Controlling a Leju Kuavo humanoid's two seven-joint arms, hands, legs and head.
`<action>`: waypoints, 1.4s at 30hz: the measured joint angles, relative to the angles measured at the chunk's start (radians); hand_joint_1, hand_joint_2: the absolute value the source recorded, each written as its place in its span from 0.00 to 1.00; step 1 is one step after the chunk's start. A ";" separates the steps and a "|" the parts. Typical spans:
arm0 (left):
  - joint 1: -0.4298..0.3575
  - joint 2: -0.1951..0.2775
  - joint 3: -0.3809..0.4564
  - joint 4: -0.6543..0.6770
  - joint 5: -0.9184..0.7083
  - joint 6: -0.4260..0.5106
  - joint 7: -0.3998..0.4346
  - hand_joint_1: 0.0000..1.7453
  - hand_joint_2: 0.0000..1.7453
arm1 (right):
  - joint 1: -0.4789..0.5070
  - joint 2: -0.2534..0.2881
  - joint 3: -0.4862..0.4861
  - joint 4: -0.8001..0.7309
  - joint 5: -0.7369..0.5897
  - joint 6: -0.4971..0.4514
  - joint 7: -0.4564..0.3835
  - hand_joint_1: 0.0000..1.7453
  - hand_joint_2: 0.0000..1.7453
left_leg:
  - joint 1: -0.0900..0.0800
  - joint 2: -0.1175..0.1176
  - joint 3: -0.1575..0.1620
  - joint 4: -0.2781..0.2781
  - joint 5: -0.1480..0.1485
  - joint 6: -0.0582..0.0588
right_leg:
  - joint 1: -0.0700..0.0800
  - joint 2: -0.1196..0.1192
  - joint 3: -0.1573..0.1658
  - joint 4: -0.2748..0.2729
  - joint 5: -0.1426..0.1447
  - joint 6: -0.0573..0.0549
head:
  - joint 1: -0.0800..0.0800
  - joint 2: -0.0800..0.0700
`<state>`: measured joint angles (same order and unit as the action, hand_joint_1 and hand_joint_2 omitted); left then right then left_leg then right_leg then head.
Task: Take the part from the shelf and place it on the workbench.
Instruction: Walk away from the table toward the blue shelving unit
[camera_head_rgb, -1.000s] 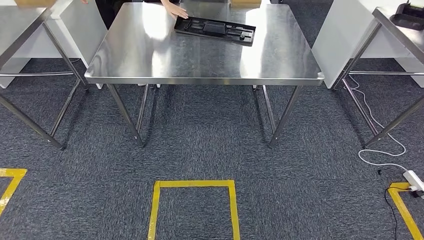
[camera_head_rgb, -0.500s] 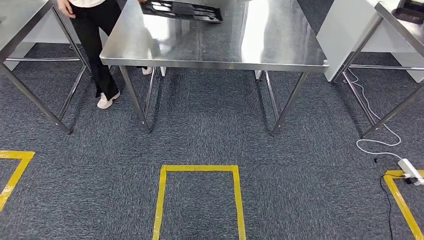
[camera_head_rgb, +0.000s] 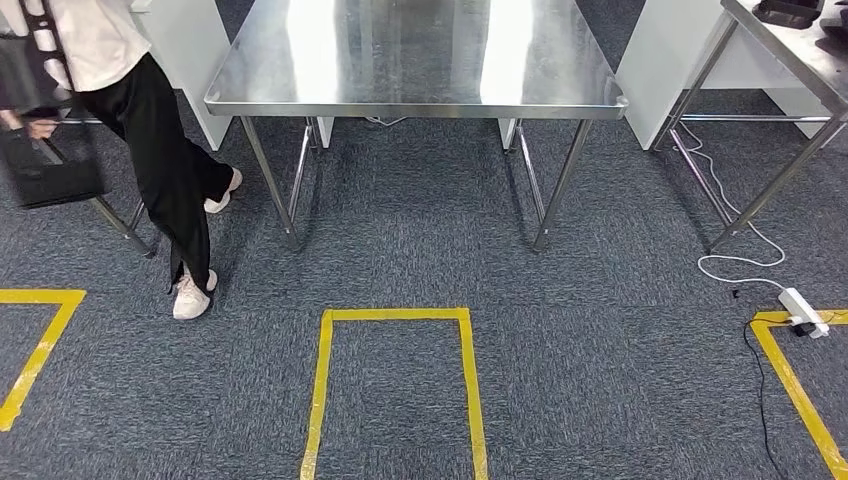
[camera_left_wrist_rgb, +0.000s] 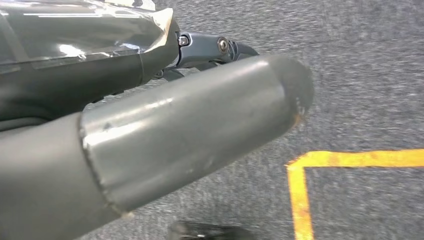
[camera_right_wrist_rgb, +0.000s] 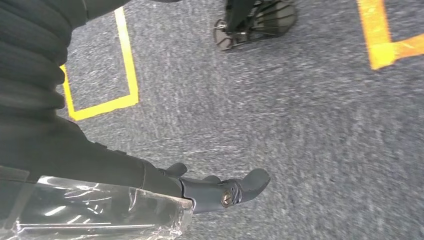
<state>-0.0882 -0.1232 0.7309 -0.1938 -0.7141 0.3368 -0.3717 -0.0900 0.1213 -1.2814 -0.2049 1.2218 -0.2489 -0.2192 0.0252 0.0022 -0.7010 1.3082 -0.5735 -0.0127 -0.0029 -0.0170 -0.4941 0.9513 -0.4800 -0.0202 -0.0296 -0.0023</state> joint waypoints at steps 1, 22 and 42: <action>-0.001 0.000 0.000 0.000 -0.001 0.000 0.001 0.00 0.00 | 0.000 0.000 0.000 0.000 0.000 0.000 0.000 0.00 1.00 | 0.003 0.000 0.026 -0.002 0.032 -0.003 | -0.001 0.000 -0.019 0.009 0.010 0.005 | 0.000 0.000; -0.015 -0.004 0.000 -0.002 0.001 -0.004 0.004 0.00 0.00 | -0.002 0.000 -0.010 -0.003 0.002 0.006 -0.008 0.00 1.00 | -0.001 0.012 0.041 -0.290 0.208 0.015 | 0.001 0.021 0.091 0.010 -0.097 0.066 | 0.011 0.000; -0.012 0.007 0.002 -0.001 0.004 -0.009 -0.013 0.00 0.00 | 0.012 -0.001 -0.009 -0.003 0.012 0.012 -0.018 0.00 1.00 | -0.008 0.007 0.193 -0.313 0.066 0.062 | 0.002 0.009 -0.177 0.159 -0.009 0.036 | 0.010 0.000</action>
<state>-0.1007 -0.1160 0.7326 -0.1945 -0.7101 0.3280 -0.3844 -0.0777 0.1201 -1.2907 -0.2074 1.2342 -0.2374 -0.2371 0.0171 0.0093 -0.5081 0.9951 -0.5072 0.0495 -0.0007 -0.0079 -0.6708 1.1107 -0.4887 0.0156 -0.0196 -0.0023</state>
